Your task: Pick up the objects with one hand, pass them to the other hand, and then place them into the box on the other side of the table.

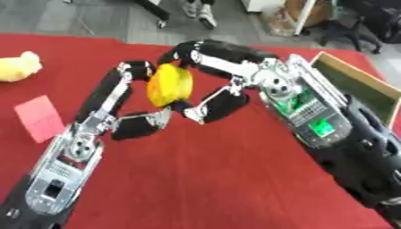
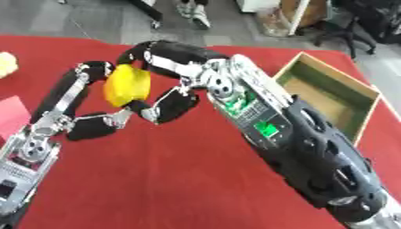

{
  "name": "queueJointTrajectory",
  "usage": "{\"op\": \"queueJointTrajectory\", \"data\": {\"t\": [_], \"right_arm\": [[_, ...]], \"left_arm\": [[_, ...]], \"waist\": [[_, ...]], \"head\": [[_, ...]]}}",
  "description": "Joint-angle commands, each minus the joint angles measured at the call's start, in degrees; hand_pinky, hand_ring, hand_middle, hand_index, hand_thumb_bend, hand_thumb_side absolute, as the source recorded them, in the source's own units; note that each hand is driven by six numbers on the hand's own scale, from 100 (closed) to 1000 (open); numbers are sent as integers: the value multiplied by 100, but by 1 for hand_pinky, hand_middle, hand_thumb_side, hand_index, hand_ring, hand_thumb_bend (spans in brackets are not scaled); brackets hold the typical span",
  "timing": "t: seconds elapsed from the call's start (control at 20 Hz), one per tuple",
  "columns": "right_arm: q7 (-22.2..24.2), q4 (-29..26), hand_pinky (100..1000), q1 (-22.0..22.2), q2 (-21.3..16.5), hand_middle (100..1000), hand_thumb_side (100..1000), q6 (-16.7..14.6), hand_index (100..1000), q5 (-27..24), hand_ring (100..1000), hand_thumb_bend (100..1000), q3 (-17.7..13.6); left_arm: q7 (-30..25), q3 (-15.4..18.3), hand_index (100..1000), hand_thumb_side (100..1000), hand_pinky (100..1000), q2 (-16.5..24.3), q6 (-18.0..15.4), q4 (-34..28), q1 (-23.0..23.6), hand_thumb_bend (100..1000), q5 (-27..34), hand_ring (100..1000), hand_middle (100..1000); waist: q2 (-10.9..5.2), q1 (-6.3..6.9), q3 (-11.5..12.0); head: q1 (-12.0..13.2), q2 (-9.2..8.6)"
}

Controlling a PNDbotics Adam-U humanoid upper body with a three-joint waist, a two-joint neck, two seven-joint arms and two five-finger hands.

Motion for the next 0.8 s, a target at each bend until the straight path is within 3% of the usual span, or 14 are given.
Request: {"op": "queueJointTrajectory", "data": {"t": [0.05, 0.3, 0.5, 0.8], "right_arm": [[-41, 5, 863, -111, -5, 840, 136, 4, 874, -39, 833, 202, -41], [-286, -53, 844, -113, -8, 708, 195, 137, 731, -203, 795, 164, -63], [-563, -157, 830, -118, -22, 624, 181, 262, 656, -450, 742, 100, -59], [-670, -283, 817, -114, -58, 582, 193, 340, 609, -752, 701, 100, -37]], "left_arm": [[-21, -28, 497, 189, 754, -48, -29, -145, -130, 100, 24, 594, 532], [-28, -36, 497, 189, 755, -65, -28, -129, -134, 100, 14, 595, 533], [-74, -47, 502, 189, 757, -85, 2, -75, -139, 100, -33, 597, 535], [-138, -52, 530, 160, 762, -109, 54, 17, -144, 100, -135, 603, 544]], "waist": [[-69, 29, 1], [-65, 32, 10], [-61, 30, 11], [-58, 32, 6]], "head": [[-25, 34], [-35, 41], [-47, 37], [-66, 30]]}}
